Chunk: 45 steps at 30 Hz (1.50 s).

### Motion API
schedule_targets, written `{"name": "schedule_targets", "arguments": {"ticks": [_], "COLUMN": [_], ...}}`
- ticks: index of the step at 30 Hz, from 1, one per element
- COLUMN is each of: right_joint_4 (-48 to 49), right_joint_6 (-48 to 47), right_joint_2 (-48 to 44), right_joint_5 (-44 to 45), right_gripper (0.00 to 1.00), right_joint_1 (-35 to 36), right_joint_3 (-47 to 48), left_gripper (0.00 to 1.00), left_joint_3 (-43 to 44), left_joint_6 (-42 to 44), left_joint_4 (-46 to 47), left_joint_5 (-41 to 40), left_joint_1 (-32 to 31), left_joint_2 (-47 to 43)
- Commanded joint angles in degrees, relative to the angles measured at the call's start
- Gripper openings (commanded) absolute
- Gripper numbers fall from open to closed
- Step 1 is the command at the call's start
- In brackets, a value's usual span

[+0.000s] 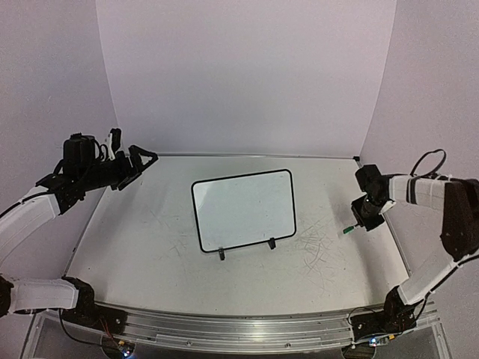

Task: Write a sentence on the whiteboard
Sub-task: Pick up the whiteboard marker from the corner of the board, then pass from the right arm to the left

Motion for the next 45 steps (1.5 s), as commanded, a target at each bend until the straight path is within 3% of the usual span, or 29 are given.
{"name": "schedule_targets", "arguments": {"ticks": [1,4,8,11,17,21,23,29,39,45], "right_joint_4": [21.41,38.51,57.16,60.58,70.82,82.89,87.51,95.81,100.17,96.08], "right_joint_6": [-22.99,-37.32,-42.65,-46.11,-46.53,-40.75,-39.3,-37.41,-34.76,-35.8], "right_joint_2": [-14.0,-23.46,-32.25,-34.96,-36.86,-32.72,-29.83,-21.45,-15.51,-15.58], "right_joint_5": [-6.19,-22.55,-44.83,-49.83,-47.16,-45.79,-44.65,-41.88,-39.99,-34.91], "right_gripper": [0.0,0.0,0.0,0.0,0.0,0.0,0.0,0.0,0.0,0.0], "right_joint_1": [-0.22,-0.23,0.85,5.04,17.95,23.54,26.93,34.86,38.81,40.17], "right_joint_3": [-9.39,-16.66,-24.0,-22.92,-21.62,-21.51,-20.37,-14.78,-12.13,-11.45], "left_gripper": [0.99,1.0,1.0,0.99,0.92,0.85,0.85,0.84,0.54,0.58], "left_joint_3": [4.49,5.82,7.44,7.96,10.69,7.43,7.87,10.62,8.94,8.98], "left_joint_6": [-2.49,-2.85,-4.17,-5.08,-2.73,-8.89,-9.22,-7.37,-6.17,-5.56], "left_joint_4": [0.69,2.52,7.78,13.99,21.31,37.2,40.86,43.27,43.64,43.77], "left_joint_5": [1.73,0.23,0.44,1.43,2.67,8.79,9.62,10.05,7.63,7.54], "left_joint_1": [-2.3,-6.58,-13.79,-20.13,-31.08,-34.96,-36.77,-40.4,-40.52,-40.51], "left_joint_2": [-0.29,1.46,6.08,9.8,17.37,21.0,23.05,27.38,26.0,25.93]}}
